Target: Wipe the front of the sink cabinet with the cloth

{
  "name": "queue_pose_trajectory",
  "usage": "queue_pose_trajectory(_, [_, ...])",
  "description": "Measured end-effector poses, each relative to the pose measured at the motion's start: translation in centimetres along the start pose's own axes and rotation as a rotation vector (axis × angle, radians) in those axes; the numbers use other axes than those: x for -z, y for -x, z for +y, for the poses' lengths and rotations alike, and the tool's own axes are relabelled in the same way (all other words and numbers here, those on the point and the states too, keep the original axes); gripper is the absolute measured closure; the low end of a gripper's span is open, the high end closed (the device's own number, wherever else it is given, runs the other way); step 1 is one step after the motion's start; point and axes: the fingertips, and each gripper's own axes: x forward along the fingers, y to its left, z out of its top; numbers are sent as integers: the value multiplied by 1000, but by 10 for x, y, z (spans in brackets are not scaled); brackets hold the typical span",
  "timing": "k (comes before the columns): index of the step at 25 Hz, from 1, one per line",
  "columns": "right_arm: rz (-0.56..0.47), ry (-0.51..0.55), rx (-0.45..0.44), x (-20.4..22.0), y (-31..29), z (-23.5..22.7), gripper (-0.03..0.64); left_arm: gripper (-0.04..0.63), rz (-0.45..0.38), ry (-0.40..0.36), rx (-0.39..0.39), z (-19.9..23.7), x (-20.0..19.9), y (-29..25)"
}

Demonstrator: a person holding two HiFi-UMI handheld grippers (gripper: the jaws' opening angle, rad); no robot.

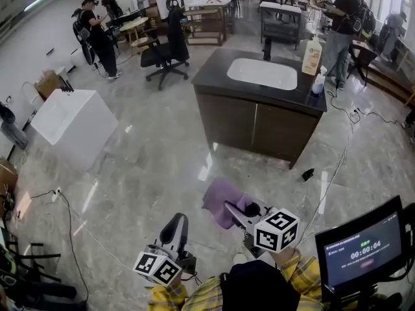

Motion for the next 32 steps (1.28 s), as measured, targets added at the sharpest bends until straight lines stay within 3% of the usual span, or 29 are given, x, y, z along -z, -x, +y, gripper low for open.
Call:
queue_pose_trajectory(11, [-26, -4, 1, -19, -10, -37, 551, 551, 27, -28, 28, -2, 0, -54])
queue_pose_trajectory(20, [-53, -9, 67, -36, -28, -61, 551, 551, 50, -22, 67, 25, -9, -90])
queue_pose_trajectory(32, [-43, -33, 137, -55, -120, -76, 551, 551, 107, -7, 121, 111, -51, -140])
